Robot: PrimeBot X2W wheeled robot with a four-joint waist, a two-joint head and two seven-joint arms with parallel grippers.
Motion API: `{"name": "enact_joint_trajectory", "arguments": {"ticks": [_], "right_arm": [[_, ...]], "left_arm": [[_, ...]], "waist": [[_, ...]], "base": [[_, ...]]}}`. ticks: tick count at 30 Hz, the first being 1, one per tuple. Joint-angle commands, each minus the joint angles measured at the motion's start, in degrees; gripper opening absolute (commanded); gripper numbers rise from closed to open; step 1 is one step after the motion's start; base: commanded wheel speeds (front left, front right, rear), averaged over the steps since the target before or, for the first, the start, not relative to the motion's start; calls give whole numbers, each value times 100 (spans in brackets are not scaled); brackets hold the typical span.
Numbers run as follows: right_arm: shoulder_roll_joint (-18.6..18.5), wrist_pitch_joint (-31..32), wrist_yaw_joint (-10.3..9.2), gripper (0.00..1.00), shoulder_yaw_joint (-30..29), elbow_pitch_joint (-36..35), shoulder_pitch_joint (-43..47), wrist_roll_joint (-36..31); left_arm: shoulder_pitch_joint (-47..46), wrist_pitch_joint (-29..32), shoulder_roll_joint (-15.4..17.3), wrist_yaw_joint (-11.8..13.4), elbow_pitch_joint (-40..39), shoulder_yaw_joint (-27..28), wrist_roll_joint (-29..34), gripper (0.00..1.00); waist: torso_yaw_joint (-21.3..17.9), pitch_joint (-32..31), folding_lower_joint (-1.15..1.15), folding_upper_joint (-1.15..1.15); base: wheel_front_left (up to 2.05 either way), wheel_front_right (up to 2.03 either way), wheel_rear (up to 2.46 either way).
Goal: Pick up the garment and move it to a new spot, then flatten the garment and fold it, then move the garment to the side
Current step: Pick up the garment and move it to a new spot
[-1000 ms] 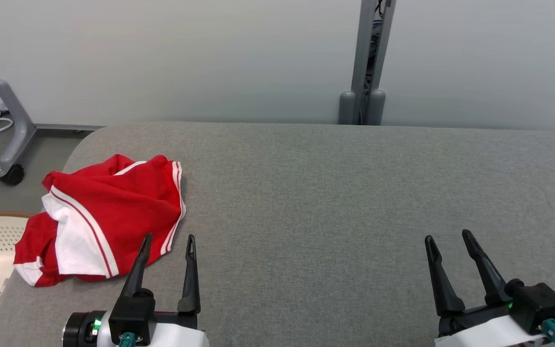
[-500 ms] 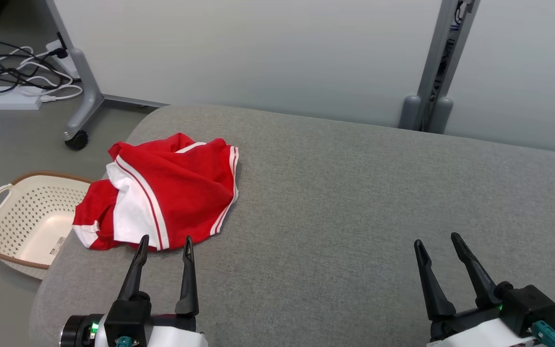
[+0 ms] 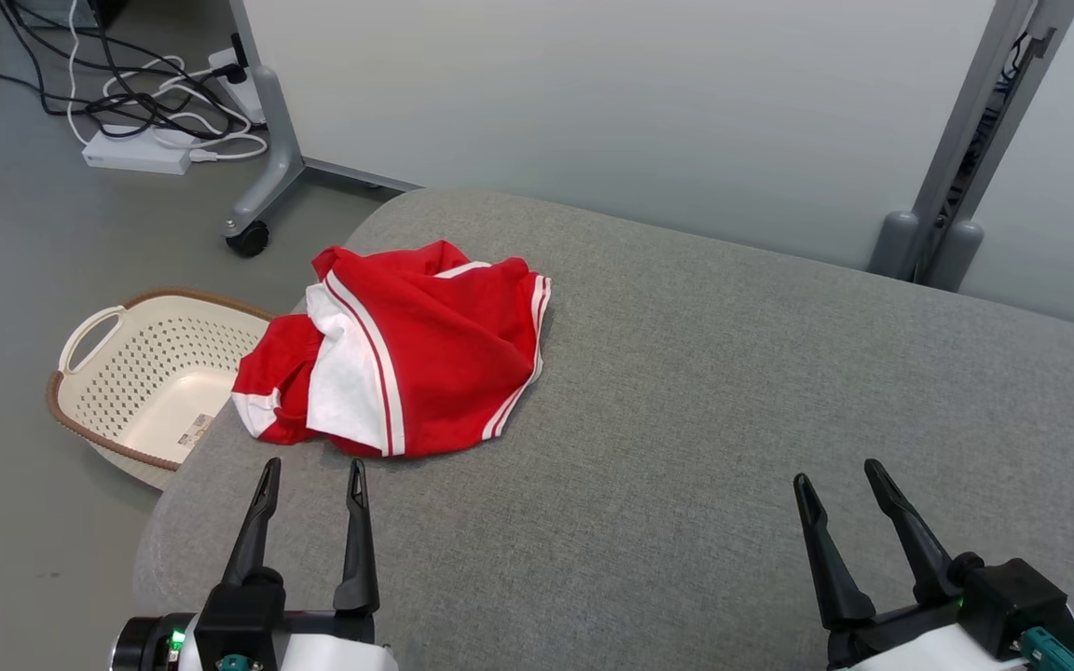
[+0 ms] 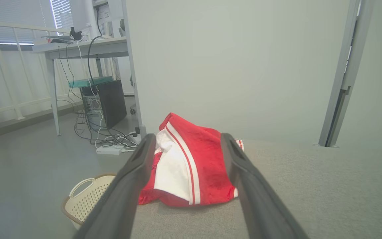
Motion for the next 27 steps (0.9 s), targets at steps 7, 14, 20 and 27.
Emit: {"name": "enact_joint_trajectory", "arguments": {"ticks": [7,14,20,27], "right_arm": [[-43,-31,8,100,27,16,7,10],[-43,-32,8,100,57,15,-57,-35],[-44,-32,8,100,39,-32,-203,-183],[-46,-31,9,100,19,-9,-481,-546]], "left_arm": [[31,-26,19,-22,-31,32,-29,100],[-31,-26,20,22,-48,16,48,100],[-339,-26,19,67,-18,60,-248,100],[-1603,-26,20,-53,628,365,-576,100]], "waist": [[119,15,0,0],[101,121,0,0],[36,498,0,0],[-99,1161,0,0]], "base": [[0,0,0],[0,0,0],[0,0,0],[0,0,0]]}}
